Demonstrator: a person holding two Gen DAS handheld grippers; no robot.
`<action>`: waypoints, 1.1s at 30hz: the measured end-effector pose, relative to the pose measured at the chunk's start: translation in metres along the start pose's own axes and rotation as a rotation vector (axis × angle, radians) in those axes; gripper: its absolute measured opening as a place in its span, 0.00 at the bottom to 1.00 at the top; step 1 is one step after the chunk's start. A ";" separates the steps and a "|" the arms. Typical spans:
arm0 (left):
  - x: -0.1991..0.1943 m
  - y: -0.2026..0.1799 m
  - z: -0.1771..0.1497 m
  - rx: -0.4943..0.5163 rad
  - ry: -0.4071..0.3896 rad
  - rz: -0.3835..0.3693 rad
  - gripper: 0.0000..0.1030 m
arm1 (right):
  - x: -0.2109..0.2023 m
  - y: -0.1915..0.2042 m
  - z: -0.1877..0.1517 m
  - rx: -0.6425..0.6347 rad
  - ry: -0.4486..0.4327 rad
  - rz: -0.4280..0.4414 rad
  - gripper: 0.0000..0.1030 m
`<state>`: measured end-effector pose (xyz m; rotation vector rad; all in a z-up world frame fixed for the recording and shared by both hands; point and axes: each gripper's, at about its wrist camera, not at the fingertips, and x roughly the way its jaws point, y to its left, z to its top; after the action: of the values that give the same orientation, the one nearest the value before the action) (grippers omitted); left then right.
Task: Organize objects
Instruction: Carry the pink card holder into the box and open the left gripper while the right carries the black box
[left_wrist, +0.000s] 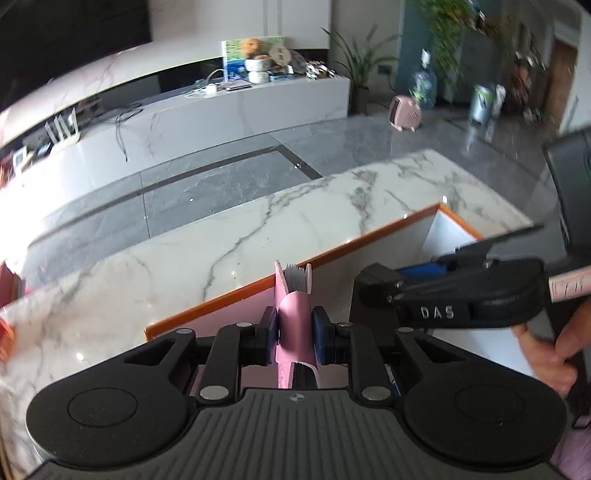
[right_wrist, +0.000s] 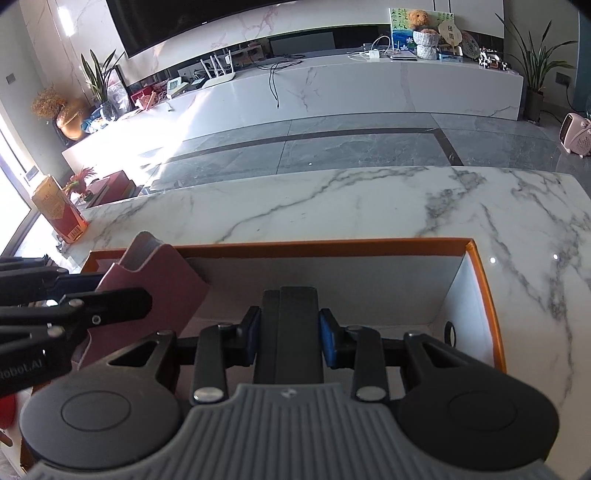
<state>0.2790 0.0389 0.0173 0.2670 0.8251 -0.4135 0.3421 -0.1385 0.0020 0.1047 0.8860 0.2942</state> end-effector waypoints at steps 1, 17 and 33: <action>0.003 -0.007 0.000 0.078 0.023 0.019 0.23 | -0.001 0.000 0.000 0.005 0.001 0.003 0.34; 0.063 -0.063 -0.060 0.943 0.167 0.114 0.24 | 0.002 0.004 -0.003 -0.008 0.036 0.016 0.34; 0.040 -0.012 -0.022 0.465 0.209 -0.012 0.44 | 0.002 -0.001 -0.004 0.018 0.055 0.018 0.34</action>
<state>0.2839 0.0268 -0.0281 0.7462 0.9285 -0.5945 0.3402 -0.1390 -0.0026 0.1220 0.9429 0.3070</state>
